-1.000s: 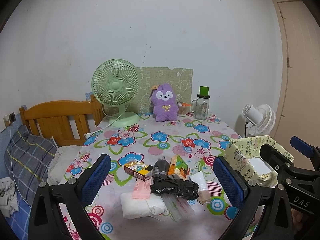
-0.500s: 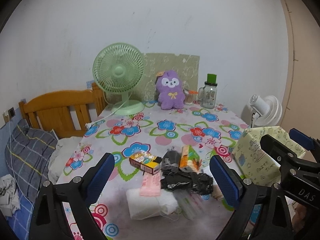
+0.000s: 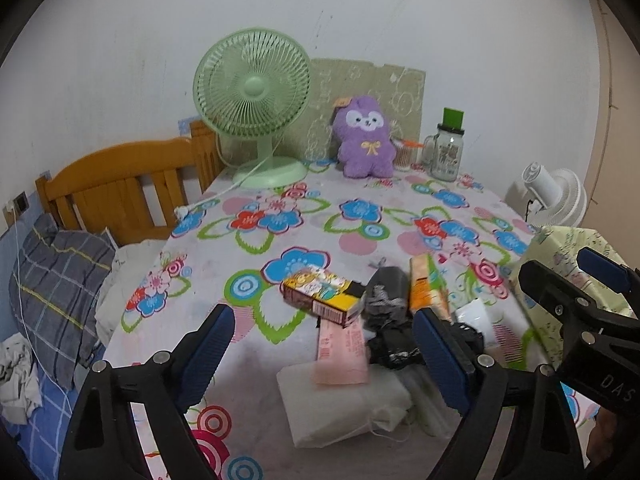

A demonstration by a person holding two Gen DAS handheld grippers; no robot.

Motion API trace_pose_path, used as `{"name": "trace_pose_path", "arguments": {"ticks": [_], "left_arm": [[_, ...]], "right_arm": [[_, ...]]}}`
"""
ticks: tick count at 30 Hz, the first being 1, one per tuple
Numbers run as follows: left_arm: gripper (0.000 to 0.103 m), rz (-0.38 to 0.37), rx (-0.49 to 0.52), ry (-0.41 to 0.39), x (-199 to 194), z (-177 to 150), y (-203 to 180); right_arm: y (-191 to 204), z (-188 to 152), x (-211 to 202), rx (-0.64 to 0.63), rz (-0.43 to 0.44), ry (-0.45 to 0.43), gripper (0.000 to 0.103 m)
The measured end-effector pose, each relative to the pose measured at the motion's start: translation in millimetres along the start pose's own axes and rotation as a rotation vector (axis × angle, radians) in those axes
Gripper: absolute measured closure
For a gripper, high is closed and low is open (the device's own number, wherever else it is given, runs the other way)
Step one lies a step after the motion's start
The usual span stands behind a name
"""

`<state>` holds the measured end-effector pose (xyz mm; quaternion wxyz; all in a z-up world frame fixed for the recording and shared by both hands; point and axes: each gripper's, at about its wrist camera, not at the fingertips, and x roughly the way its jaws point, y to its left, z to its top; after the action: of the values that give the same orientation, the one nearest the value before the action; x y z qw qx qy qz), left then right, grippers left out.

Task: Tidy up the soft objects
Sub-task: 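Grasp the pink packet with the left tool while the right tool grasps the black bag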

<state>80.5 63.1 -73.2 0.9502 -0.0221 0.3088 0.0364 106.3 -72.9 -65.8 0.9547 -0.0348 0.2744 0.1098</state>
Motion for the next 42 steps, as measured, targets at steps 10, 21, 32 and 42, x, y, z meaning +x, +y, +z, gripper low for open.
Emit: {"name": "trace_pose_path", "arguments": {"ticks": [10,21,32,42], "left_arm": [[0.013,-0.048,0.011,0.092,32,-12,3],[0.019,-0.054,0.032,0.165,59,-21,0],[0.032,-0.069,0.065,0.212,82,-25,-3],[0.062,-0.138,0.079,0.233,90,-27,-8]], "right_arm": [[15,-8,31,-0.022,0.027,0.081,0.012],[26,-17,62,-0.005,0.080,0.188,0.012],[32,-27,92,0.031,0.113,0.290,0.012],[34,-32,96,0.050,0.135,0.315,0.032]]}}
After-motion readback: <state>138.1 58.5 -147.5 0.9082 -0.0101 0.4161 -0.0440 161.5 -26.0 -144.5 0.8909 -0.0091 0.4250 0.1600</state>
